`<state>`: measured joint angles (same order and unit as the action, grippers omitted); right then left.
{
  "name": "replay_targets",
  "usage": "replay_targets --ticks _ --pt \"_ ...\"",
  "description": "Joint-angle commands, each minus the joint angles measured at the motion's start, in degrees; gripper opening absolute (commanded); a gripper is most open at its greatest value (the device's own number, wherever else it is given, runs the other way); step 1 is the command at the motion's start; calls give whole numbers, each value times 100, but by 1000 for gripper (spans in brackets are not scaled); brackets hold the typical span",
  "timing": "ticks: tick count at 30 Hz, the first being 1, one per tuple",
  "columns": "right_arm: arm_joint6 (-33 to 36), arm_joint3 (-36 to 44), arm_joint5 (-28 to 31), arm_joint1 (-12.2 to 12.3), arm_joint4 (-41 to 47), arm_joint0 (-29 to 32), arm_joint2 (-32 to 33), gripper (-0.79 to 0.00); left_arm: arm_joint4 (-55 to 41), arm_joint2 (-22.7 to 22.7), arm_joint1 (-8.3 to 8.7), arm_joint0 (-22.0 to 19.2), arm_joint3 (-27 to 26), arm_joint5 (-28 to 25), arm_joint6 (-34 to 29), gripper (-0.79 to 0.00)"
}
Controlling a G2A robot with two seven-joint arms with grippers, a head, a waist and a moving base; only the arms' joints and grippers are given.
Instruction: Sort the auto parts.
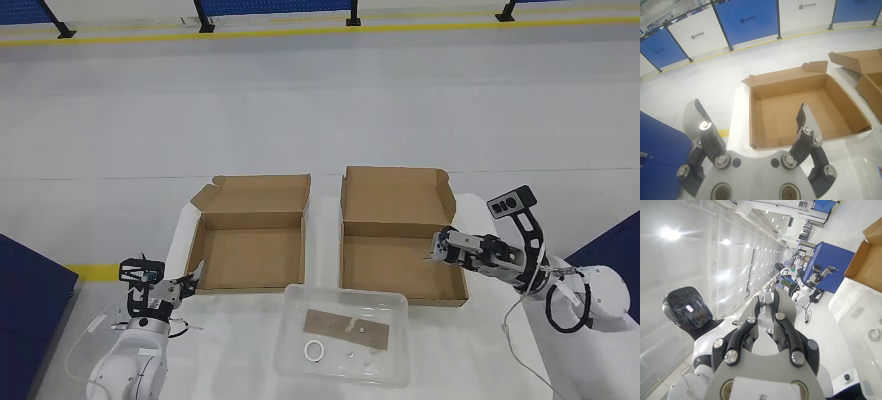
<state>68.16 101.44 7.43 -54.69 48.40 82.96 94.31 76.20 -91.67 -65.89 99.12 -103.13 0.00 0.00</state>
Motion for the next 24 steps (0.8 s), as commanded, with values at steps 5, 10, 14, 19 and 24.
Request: replay_targets --ticks 5,10,14,19,24 --pt "-86 50 29 3 -150 5 11 -785 0 0 0 0 0 0 0 0" --pt "-235 -7 101 6 -470 150 48 -785 0 0 0 0 0 0 0 0" --pt "-182 -172 152 14 -572 254 133 -785 0 0 0 0 0 0 0 0" --pt "-214 -399 306 31 -938 406 251 -785 0 0 0 0 0 0 0 0" --pt "-317 -721 509 29 -1190 621 280 -785 0 0 0 0 0 0 0 0"
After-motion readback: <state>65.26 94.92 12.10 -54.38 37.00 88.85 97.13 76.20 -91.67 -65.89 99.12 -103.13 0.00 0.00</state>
